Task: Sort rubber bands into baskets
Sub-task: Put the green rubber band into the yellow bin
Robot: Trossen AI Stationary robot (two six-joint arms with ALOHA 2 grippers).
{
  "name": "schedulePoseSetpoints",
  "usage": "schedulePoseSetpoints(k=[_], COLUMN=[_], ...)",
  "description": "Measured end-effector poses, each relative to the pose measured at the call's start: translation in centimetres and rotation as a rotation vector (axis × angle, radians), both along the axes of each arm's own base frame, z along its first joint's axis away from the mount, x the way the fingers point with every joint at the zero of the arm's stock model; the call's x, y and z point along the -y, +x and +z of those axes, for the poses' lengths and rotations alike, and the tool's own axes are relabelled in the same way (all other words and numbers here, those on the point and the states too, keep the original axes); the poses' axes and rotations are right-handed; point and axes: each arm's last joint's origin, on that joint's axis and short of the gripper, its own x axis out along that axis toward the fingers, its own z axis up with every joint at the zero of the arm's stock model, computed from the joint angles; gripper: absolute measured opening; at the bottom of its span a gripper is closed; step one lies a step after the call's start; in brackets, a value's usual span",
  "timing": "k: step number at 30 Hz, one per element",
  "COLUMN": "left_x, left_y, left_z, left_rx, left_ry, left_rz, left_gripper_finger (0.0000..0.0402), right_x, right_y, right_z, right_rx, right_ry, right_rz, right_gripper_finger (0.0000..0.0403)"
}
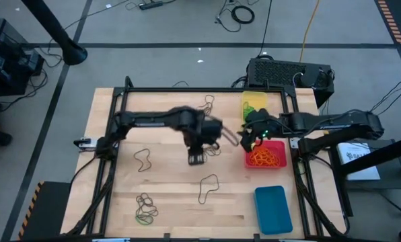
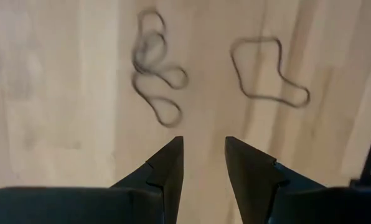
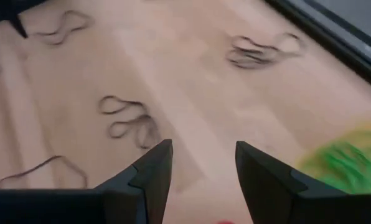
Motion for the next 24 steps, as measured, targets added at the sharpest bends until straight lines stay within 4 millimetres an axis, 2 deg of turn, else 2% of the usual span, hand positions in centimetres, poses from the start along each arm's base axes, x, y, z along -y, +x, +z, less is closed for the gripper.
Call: schedulePoseSetpoints(k=[6, 10, 15, 19, 24], left_x=[4.2, 7.3, 10.8, 12.7, 15.4], left_y=[-2.9, -5.5, -9.7, -13.3, -17.5], left_z=[0.1, -0.6, -1.7, -3.1, -4.8], left_rx=[-0.075, -0.133, -0.173, -0.191, -0.091], left_ry=[0.001, 0.013, 0.024, 0.033, -0.034], left_rz=[0.062, 0.056, -0.032, -0.053, -0.048], left_gripper_finger=[0.0125, 0.0125, 0.0125, 0.0125, 0.0125], right_x=[-1.6, -2.6, -3.8, -5.1, -8.0], right_y=[2.8, 4.2, 5.5, 6.2, 7.0], right_z=[-0.7, -1.2, -1.3, -0.9, -0.3], right_rx=[0.045, 0.088, 0.183, 0.283, 0.412], right_ry=[-0.020, -0.010, 0.103, 0.195, 0.271], right_rz=[0.270, 0.374, 0.344, 0.320, 0.377], right_gripper_finger=[0.0169, 0.0169, 0.0169, 0.0169, 0.0169])
